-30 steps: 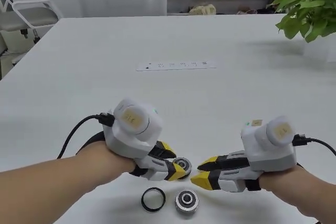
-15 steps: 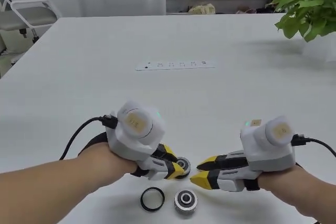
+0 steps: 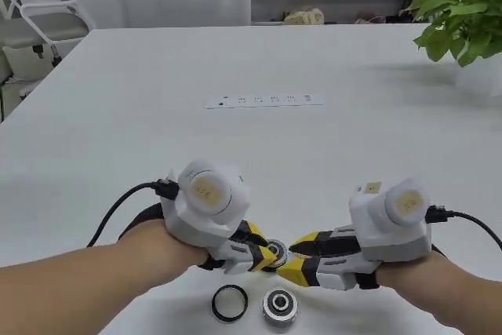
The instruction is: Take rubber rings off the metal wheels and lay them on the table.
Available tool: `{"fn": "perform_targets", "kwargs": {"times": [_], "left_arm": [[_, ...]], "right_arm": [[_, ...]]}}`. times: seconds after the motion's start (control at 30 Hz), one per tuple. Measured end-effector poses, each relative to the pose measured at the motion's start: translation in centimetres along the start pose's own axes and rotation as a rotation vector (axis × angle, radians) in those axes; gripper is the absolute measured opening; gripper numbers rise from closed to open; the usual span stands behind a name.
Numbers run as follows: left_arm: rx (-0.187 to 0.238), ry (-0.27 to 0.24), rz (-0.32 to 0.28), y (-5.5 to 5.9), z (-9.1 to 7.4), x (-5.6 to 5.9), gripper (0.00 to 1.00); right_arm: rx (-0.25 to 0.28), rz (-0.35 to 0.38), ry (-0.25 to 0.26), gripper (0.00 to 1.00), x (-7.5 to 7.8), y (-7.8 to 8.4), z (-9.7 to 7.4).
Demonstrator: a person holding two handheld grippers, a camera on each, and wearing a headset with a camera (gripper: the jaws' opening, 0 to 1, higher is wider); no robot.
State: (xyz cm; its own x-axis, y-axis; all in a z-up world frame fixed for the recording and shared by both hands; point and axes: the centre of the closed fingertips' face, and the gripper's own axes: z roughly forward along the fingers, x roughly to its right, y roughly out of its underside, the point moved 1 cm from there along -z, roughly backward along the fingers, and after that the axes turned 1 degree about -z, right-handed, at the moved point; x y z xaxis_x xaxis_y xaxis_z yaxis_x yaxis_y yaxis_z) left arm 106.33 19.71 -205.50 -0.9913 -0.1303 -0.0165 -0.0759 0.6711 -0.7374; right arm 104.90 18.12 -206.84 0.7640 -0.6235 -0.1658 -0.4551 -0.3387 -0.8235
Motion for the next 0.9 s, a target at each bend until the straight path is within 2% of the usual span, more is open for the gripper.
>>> {"fn": "perform_targets", "kwargs": {"times": [0.4,0.5,0.53,0.9], "left_arm": [[0.004,-0.015,-0.013,0.0,0.0,0.0,0.07],[0.004,-0.018,-0.015,0.0,0.0,-0.1,0.07],[0.004,-0.019,-0.015,0.0,0.0,-0.1,0.07],[0.011,-0.026,-0.021,0.0,0.1,-0.1,0.07]], "right_arm": [[0.0,-0.058,0.029,0.27,-0.1,-0.4,1.1],[0.005,-0.078,0.045,0.3,0.1,-0.5,1.3],[0.013,-0.065,0.045,0.31,0.0,-0.6,1.4],[0.005,-0.056,0.046,0.24,0.2,-0.1,1.1]]}}
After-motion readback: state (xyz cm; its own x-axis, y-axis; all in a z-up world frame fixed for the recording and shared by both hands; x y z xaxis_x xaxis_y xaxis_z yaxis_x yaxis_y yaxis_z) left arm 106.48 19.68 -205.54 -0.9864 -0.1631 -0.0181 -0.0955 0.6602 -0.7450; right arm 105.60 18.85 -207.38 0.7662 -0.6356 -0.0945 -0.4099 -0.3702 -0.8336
